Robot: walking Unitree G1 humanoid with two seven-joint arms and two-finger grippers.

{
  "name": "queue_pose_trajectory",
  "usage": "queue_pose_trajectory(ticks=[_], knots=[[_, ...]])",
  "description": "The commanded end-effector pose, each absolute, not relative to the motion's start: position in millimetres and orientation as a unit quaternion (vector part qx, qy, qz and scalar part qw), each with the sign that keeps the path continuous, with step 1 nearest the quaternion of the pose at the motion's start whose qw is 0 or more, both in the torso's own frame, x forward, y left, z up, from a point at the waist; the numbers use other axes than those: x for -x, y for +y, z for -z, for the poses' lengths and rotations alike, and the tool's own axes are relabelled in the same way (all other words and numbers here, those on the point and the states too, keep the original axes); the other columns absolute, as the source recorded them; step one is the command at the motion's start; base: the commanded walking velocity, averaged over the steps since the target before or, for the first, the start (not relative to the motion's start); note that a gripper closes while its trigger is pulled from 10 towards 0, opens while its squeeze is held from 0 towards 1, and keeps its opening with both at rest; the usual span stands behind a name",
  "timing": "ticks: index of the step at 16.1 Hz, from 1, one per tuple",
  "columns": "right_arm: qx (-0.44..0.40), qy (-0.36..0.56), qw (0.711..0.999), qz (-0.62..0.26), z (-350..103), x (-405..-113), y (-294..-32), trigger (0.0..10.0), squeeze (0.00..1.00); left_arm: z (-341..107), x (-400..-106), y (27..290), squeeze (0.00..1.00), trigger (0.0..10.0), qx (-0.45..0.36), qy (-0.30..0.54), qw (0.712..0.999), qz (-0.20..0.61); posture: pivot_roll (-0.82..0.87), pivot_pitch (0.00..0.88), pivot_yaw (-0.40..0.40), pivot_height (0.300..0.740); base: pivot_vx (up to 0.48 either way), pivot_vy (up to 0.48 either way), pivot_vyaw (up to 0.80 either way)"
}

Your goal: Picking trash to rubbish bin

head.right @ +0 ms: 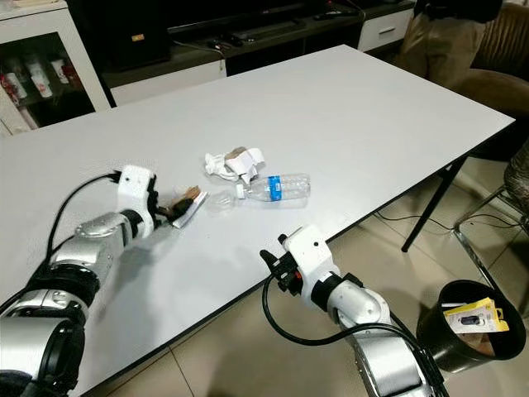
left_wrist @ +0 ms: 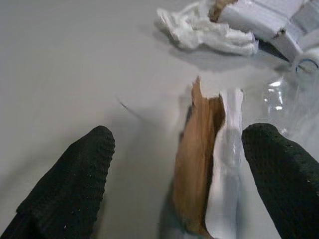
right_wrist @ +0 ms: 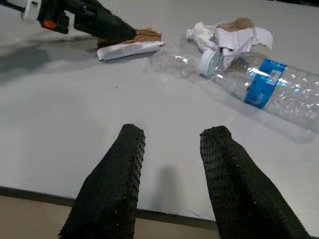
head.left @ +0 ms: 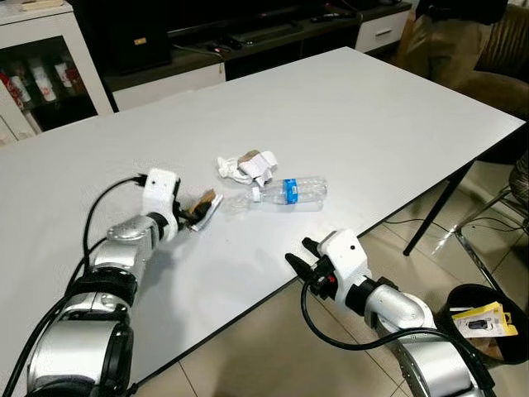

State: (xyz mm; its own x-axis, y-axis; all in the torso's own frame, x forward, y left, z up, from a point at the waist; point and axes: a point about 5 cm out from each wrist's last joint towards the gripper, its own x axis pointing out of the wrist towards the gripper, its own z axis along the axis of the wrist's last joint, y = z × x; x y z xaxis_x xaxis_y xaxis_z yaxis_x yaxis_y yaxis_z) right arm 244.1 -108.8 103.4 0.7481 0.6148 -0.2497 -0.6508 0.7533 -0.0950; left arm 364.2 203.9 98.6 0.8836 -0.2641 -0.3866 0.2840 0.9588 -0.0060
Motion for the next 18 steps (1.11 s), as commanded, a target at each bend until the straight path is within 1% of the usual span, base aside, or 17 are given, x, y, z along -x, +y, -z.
queue_pose_trajectory(ticks=[1,3,4,5,6,12,18], knots=[[0.084,0.097,0.930,-0.345,-108.1,-244.7,-108.7,10.0,0.00,-109.2,-370.8,201.8,0.00,10.0,-0.032,0.184,0.971,0.149,-0.07,0.000,0.020,0.740,0.000,0.000,0.00],[0.085,0.099,0.930,-0.344,-108.1,-245.1,-109.1,10.0,0.00,-108.7,-371.6,200.0,0.00,10.0,-0.043,0.193,0.967,0.161,-0.06,0.000,0.023,0.740,0.000,0.000,0.00],[0.085,0.100,0.930,-0.345,-107.9,-244.9,-108.5,10.0,0.00,-109.0,-372.1,199.4,0.00,5.7,-0.048,0.194,0.966,0.166,-0.07,0.000,0.024,0.740,0.000,0.000,0.00],[0.085,0.101,0.929,-0.345,-107.4,-244.8,-108.0,10.0,0.00,-109.2,-372.5,199.5,0.00,0.3,-0.048,0.194,0.966,0.166,-0.07,0.000,0.025,0.740,0.000,0.000,0.00],[0.086,0.101,0.929,-0.344,-107.2,-244.7,-107.9,10.0,0.00,-109.0,-372.5,199.6,0.00,0.0,-0.047,0.195,0.966,0.165,-0.07,0.000,0.024,0.740,0.000,0.000,0.00],[0.092,0.104,0.929,-0.342,-105.0,-244.1,-108.2,10.0,0.00,-100.9,-368.7,200.1,0.00,0.0,-0.068,0.205,0.962,0.166,-0.07,0.000,0.027,0.740,0.000,0.000,0.00],[0.097,0.098,0.928,-0.346,-104.9,-246.0,-105.0,10.0,0.00,-103.5,-370.6,196.6,0.00,0.0,-0.049,0.195,0.965,0.170,-0.07,0.000,0.026,0.740,0.000,0.000,0.00]])
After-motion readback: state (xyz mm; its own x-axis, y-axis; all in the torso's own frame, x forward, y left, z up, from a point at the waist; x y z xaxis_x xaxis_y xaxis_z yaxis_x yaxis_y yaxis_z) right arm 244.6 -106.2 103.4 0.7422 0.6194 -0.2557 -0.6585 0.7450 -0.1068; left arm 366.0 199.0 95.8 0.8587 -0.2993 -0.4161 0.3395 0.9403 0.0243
